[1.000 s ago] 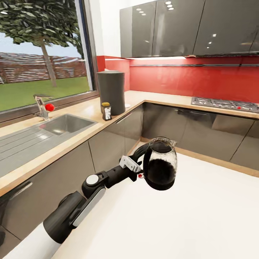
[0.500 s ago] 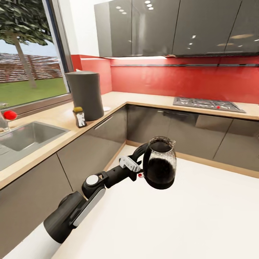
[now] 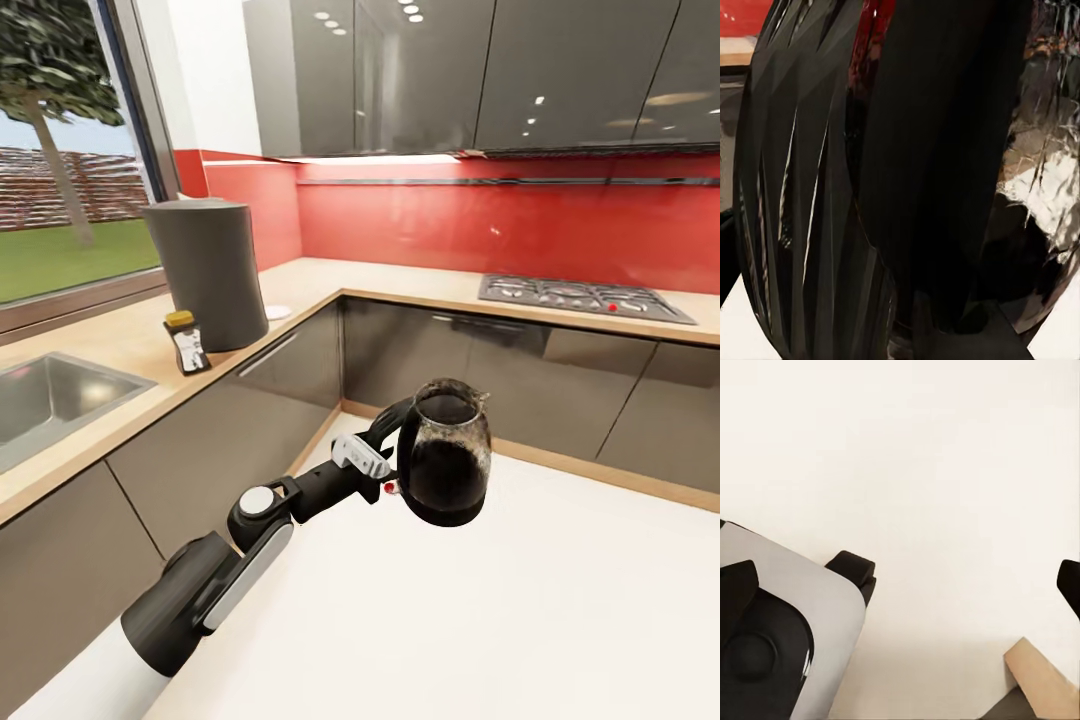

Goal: Set up a coffee station on the kitchen countertop: keep the coffee maker on the countertop, move the bottle of coffee from the kitchen shelf to the counter next to the coffee maker, place a paper coffee filter on top of the coffee maker, put the saucer next to the coffee maker with the coffee cup on the saucer, and place the electric kettle next to the coffee maker.

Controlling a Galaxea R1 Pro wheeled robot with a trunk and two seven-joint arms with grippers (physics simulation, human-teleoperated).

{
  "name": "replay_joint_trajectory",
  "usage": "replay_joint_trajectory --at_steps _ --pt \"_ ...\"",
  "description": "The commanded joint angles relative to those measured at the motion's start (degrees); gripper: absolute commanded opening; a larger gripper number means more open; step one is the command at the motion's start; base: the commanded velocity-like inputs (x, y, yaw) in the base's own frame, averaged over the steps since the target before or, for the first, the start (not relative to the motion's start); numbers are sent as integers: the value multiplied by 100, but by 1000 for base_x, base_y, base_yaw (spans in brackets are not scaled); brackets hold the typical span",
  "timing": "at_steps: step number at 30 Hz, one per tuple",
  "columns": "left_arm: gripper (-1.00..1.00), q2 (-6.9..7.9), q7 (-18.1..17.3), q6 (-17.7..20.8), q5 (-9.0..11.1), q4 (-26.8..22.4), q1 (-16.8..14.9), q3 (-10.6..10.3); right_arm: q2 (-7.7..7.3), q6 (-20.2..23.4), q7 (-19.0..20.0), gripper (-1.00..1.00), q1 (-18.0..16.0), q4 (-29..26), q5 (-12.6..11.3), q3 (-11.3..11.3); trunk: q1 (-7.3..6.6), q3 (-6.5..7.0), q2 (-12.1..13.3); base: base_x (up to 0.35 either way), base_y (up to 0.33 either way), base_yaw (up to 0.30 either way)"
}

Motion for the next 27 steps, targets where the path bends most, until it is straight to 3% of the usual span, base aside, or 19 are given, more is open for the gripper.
replay_joint_trajectory --at_steps 1,27 --pt "-100 3 4 37 69 -7 -6 -2 0 -43 5 100 -10 21 5 15 3 -5 -3 326 -17 0" --pt "-100 3 4 -42 69 3 -6 -3 0 -42 6 100 -10 21 9 22 3 -5 -3 327 -25 0"
